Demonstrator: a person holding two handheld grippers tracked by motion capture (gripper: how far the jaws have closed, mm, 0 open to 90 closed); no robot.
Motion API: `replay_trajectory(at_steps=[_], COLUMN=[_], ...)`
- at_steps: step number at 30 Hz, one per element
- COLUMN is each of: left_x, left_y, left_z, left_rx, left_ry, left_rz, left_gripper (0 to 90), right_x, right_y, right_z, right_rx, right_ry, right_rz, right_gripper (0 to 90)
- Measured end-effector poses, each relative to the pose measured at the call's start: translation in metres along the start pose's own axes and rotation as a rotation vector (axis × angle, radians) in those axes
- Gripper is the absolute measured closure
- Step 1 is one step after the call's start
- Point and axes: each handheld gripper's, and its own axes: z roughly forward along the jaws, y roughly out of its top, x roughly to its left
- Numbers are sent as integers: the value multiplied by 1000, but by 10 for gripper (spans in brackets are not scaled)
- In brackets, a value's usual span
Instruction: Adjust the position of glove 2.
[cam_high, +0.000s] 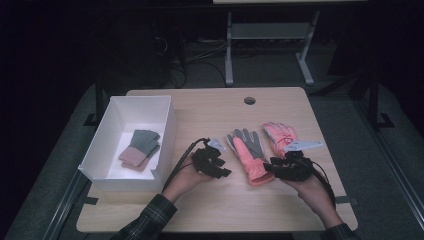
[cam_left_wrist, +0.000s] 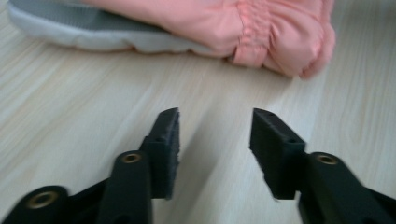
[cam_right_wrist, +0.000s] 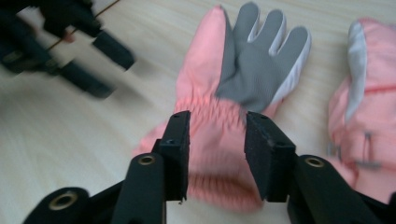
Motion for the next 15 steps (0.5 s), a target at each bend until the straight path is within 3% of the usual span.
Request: replay_trajectory(at_steps=[4, 11, 15], left_x=[-7, -16, -20], left_y=[-13, -35, -45], left_z=[-9, -21, -25], left_rx=[-43, -49, -50], left_ry=[0, -4, -12], left_rz=[-5, -2, -6], left_gripper=[407, 381, 376], right_x=[-3, -9, -5], right_y=[15, 34, 37], right_z=[14, 42, 51], right_rx=[4, 18, 21], right_ry=[-4, -34, -15], right_rz=[21, 45, 59], right_gripper=[671, 726, 714])
